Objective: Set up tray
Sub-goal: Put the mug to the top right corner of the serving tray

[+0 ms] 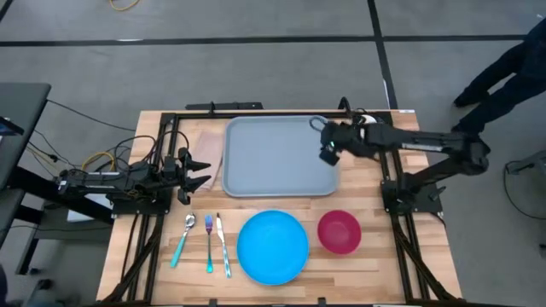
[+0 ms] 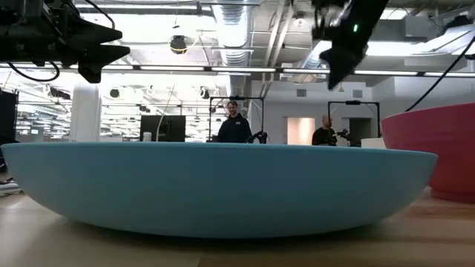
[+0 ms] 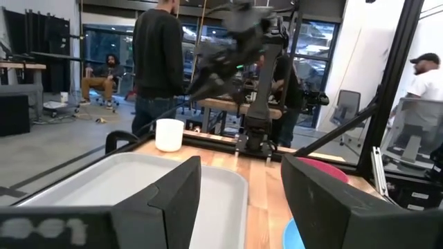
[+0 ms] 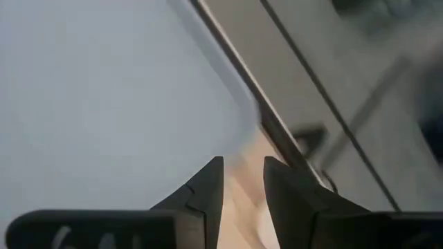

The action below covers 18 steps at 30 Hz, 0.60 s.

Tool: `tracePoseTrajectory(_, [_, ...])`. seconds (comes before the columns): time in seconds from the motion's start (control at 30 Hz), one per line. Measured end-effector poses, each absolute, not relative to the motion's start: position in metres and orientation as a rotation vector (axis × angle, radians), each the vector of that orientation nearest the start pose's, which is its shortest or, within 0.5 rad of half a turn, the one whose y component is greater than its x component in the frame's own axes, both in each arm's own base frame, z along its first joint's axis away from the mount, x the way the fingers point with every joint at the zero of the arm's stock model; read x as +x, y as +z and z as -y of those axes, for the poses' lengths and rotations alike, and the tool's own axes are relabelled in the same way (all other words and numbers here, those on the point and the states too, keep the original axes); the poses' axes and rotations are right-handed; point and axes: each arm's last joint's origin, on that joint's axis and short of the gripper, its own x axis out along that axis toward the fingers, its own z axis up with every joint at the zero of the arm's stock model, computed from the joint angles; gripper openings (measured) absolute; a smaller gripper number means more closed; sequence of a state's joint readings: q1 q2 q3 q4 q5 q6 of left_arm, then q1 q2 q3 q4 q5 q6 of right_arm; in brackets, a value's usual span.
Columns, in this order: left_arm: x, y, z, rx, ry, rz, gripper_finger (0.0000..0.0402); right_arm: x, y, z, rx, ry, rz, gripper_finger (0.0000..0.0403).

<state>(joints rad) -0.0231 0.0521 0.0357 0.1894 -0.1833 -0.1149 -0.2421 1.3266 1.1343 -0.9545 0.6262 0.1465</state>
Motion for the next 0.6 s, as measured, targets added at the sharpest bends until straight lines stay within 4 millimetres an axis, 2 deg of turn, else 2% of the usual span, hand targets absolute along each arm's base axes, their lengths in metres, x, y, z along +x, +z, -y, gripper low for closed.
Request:
tracePoseTrajectory(0.13, [0.097,0.189,-0.003,-0.128,0.151,0.168,0.019,0.216,0.281,0.115,0.019,-1.006,-1.198,0.0098])
tracePoseTrajectory(0.3, [0.098,0.185,-0.003,-0.124,0.152,0.126,0.019,0.192,0.279,0.151,0.227,-1.02,-1.223,0.0098])
tracePoseTrajectory(0.43, [0.098,0.183,-0.003,-0.122,0.15,0.107,0.019,0.175,0.278,0.172,0.346,-1.022,-1.209,0.0098])
tracePoseTrajectory(0.6, [0.098,0.183,-0.002,-0.12,0.128,0.107,0.019,0.161,0.278,0.185,0.396,-1.069,-1.207,0.0098])
